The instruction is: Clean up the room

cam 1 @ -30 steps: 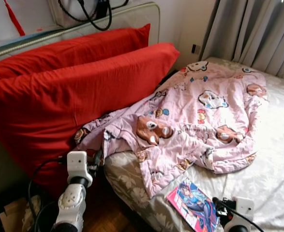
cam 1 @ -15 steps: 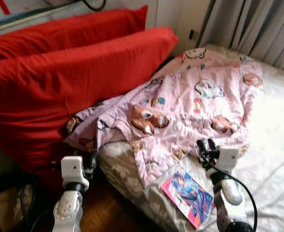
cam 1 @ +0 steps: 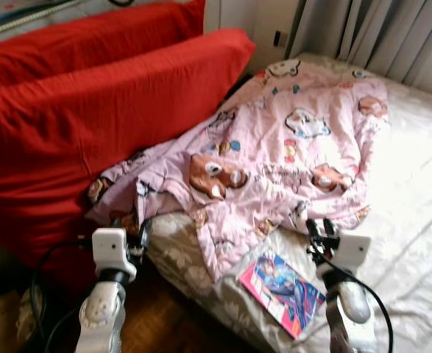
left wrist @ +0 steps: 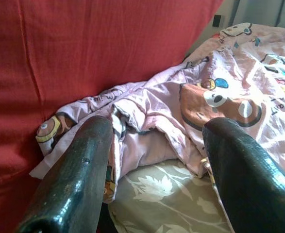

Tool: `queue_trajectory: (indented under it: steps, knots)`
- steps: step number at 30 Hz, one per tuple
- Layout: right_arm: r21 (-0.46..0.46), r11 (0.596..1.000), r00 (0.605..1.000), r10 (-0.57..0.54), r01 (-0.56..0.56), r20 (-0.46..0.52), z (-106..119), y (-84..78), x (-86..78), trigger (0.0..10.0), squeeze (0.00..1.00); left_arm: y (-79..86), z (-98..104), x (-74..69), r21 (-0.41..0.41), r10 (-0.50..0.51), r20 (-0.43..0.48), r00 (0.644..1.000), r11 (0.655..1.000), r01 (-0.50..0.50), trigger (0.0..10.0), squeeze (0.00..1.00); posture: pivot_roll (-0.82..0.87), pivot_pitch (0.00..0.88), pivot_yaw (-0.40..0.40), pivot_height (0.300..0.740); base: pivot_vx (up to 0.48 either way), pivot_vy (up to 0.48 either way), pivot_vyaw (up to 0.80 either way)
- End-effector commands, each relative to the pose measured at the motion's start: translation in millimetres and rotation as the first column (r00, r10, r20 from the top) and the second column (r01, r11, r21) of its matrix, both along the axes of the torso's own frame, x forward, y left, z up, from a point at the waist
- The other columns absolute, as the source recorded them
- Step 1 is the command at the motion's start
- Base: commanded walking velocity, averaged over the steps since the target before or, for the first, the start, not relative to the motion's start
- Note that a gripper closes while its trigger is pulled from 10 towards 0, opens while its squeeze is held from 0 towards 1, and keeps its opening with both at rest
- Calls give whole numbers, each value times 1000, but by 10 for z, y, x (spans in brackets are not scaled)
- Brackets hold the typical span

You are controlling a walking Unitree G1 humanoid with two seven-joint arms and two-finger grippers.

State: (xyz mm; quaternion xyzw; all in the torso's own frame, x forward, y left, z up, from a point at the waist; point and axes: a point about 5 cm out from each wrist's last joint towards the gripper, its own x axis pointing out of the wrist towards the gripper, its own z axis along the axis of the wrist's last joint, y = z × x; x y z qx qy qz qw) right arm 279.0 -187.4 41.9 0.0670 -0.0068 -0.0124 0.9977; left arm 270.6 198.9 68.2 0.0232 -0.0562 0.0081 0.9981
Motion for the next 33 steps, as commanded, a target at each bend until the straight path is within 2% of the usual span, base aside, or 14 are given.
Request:
queue_trajectory:
  steps: [1,8,19,22,25,27,33]
  knots:
    - [6,1000,1000,-1,1,-6,-7,-4,-24,10000,0,-34,21,-18,2,-18,-2,1000,1000,18,10000,0,71,171,-35,740,0,0,0]
    - [20,1000,1000,-4,4,-3,38,-1,-23,10000,0,-76,31,-61,-10,-41,-13,999,999,41,10000,0,73,185,-33,740,0,0,0]
    - [6,1000,998,25,-25,-50,-29,35,-83,10000,0,-53,17,-149,-12,-33,-36,999,999,32,10000,0,89,219,-45,740,0,0,0]
    - [-8,999,997,34,-34,-70,-29,38,-70,10000,0,-55,24,-151,-14,-32,-40,999,999,32,10000,0,86,223,-44,740,0,0,0]
    - [-21,999,995,34,-36,-90,-32,31,-55,10000,0,-62,29,-141,-15,-35,-47,998,999,34,10000,0,80,221,-45,720,0,0,0]
    - [-8,1000,998,27,-28,-55,7,15,-59,10000,0,-76,34,-130,-16,-39,-47,998,999,38,10000,0,78,222,-46,720,0,0,0]
    - [-14,1000,997,20,-21,-69,8,-6,-57,10000,0,-123,37,-129,-22,-51,-52,997,999,50,10000,0,75,227,-46,720,0,0,0]
